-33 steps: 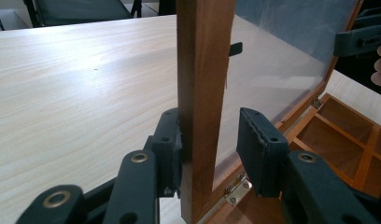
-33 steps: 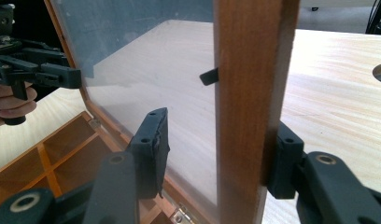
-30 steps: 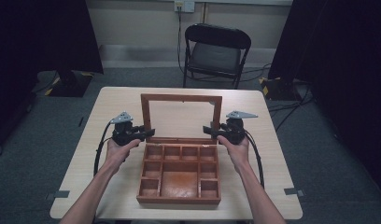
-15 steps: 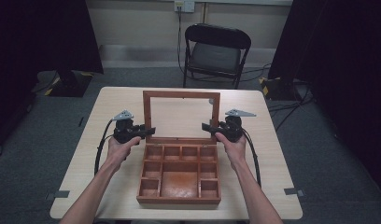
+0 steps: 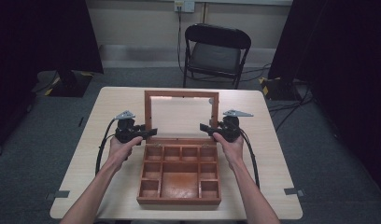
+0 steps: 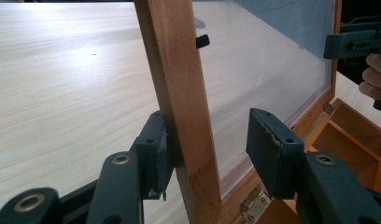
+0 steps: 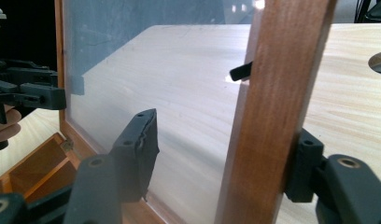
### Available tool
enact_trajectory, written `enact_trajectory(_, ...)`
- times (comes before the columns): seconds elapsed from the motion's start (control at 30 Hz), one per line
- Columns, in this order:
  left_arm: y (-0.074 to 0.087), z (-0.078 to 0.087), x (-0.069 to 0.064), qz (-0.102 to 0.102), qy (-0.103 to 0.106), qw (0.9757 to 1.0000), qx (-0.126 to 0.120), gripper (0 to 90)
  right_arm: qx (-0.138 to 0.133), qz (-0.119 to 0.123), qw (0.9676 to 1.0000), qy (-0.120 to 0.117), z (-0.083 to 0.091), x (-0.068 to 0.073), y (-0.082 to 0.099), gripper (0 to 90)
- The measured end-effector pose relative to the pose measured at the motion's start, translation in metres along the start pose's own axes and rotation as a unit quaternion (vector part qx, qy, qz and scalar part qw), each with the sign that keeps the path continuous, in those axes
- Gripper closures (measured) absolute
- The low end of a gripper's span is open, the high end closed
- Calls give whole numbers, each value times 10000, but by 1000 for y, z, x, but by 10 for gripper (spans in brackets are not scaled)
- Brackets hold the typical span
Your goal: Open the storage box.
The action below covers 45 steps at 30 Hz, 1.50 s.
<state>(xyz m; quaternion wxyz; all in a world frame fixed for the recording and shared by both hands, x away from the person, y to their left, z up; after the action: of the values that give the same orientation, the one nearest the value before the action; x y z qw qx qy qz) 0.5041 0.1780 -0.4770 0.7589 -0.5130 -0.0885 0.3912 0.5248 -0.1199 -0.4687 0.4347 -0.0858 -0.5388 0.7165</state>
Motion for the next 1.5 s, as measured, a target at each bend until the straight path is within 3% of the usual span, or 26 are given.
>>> enact_trajectory(0.2,2,-4,3,47,-60,10000,42,508,116,-5,9999,120,-4,-2,3,356)
enact_trajectory(0.43,3,-5,6,133,36,9999,28,526,135,-44,9998,135,-6,-5,4,350)
enact_trajectory(0.63,4,-8,7,147,26,9999,66,499,170,-83,9996,190,-9,-7,5,329)
enact_trajectory(0.73,5,-12,5,148,-18,9998,134,423,165,-110,9996,206,-10,-8,6,311)
enact_trajectory(1.5,17,-23,11,478,77,9984,288,361,422,-321,9980,342,-23,-19,18,242)
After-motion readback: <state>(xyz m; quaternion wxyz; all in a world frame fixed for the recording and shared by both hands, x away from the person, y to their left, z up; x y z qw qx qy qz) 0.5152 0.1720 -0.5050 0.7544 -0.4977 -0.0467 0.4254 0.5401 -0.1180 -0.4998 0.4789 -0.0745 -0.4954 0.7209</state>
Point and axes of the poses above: each handheld gripper's, and its own axes: z roughly backward along the jaws, y roughly out of its underside, x roughly to its left, the point moved 6 cm from there along -z, roughly forward along the jaws, and after that the axes turned 2 degrees about -z, right-handed, at the moved point
